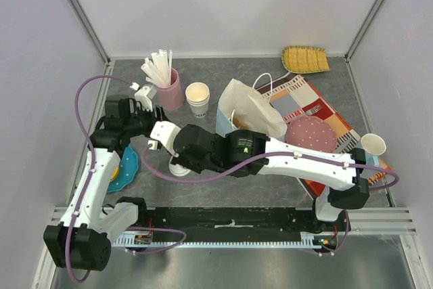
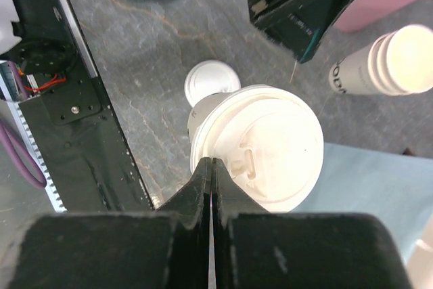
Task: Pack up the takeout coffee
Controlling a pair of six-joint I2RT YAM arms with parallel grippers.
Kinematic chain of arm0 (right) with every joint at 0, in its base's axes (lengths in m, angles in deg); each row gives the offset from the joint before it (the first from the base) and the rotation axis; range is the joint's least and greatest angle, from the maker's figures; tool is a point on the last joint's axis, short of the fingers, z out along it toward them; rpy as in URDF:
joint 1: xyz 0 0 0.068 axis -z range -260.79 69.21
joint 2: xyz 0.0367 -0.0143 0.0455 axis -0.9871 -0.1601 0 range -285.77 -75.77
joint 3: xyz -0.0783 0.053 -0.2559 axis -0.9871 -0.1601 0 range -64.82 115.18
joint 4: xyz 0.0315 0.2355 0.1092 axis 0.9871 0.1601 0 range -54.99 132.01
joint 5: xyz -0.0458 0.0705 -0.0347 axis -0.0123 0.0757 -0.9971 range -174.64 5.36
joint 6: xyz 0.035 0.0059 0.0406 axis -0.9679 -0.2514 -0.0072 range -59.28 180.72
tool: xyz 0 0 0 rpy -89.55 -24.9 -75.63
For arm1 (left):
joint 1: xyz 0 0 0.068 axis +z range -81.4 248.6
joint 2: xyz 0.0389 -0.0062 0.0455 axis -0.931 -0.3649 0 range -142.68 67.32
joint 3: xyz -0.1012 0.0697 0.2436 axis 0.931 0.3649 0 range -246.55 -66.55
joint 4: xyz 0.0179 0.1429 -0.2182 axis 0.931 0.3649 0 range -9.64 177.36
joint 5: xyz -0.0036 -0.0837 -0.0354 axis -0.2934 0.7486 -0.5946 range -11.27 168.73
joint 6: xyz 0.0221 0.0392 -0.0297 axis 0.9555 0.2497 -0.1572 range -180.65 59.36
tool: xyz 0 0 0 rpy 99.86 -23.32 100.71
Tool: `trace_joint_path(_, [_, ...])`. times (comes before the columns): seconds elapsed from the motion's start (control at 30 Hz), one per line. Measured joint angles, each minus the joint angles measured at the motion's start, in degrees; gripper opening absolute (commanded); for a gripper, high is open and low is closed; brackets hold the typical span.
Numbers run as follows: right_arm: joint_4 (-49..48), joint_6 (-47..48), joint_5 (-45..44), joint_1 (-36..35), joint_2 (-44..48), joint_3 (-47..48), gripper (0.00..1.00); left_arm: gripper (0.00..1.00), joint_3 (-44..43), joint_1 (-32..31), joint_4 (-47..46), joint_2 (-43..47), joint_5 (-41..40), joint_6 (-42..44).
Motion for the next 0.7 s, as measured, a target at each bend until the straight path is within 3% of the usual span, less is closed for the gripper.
trace_joint_path(0.37, [0.7, 10.6, -2.4, 0.3, -0.5, 10.6, 0.0, 0.56, -0.2, 1.8, 0.2, 0.2, -0.3, 0.0])
trace_joint_path(0.7, [0.5, 16.8, -6.0, 7.5, -6.3, 22.1, 0.0, 0.56, -0.2, 2.2, 0.0, 1.4, -0.3, 0.0])
